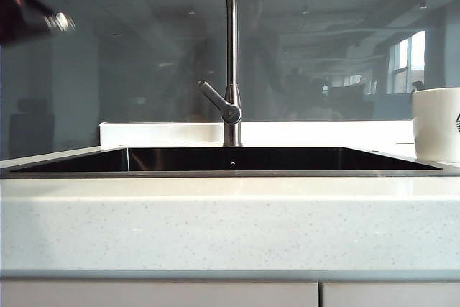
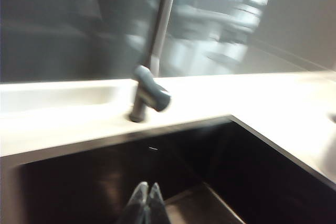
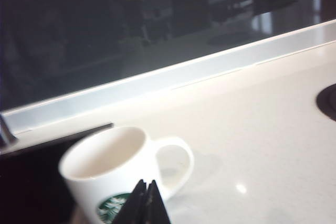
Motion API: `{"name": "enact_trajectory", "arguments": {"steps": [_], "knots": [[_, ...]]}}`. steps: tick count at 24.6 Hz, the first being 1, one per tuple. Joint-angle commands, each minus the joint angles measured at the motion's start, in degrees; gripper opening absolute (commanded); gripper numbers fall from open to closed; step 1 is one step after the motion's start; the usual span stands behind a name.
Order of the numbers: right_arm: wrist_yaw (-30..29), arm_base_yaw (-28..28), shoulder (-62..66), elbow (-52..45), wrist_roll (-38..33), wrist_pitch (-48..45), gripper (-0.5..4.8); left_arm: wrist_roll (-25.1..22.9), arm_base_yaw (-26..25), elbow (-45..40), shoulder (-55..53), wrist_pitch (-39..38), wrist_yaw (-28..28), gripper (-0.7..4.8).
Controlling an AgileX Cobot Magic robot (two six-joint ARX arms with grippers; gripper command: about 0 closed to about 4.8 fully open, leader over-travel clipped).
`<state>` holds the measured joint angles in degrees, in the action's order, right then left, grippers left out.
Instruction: Pick up the mug next to the sink, go to the faucet to get some water, pour the water into the sink, and finally put the mug back to its place.
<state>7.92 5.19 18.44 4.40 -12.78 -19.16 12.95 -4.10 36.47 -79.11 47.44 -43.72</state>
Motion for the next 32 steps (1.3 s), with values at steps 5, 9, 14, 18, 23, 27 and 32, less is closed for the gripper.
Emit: {"name": "enact_trajectory", "arguments": {"steps": [5,9,14,18,23,27,32], "knots": [[-0.31,1.79,15.76,2.34,7.61,-9.38,0.42,-0.09,0.35,14.62,-22.12,7.54,-18.47,-0.02],[-1.70,3.74,27.15,4.00,10.16,-17.27,1.44,-0.52,0.63,19.52,-28.22,7.58,-19.52,0.01],[-9.01,6.78,43.23,8.87,13.92,-25.53,2.14,-0.57,0.81,22.91,-31.87,8.92,-19.50,0.51],[-10.67,8.11,55.78,14.19,15.52,-30.62,2.17,-2.03,0.83,23.58,-31.87,9.94,-19.19,0.63],[-10.67,8.15,63.54,17.09,20.06,-32.46,2.17,-2.03,0.87,23.58,-31.87,12.04,-19.32,0.63],[-11.98,8.17,67.95,19.41,20.79,-32.63,2.17,-2.03,0.94,23.58,-31.87,12.33,-19.37,0.63],[-13.66,8.90,70.79,22.14,21.88,-34.56,2.16,-2.08,1.36,23.58,-31.87,12.68,-19.34,0.63]]}}
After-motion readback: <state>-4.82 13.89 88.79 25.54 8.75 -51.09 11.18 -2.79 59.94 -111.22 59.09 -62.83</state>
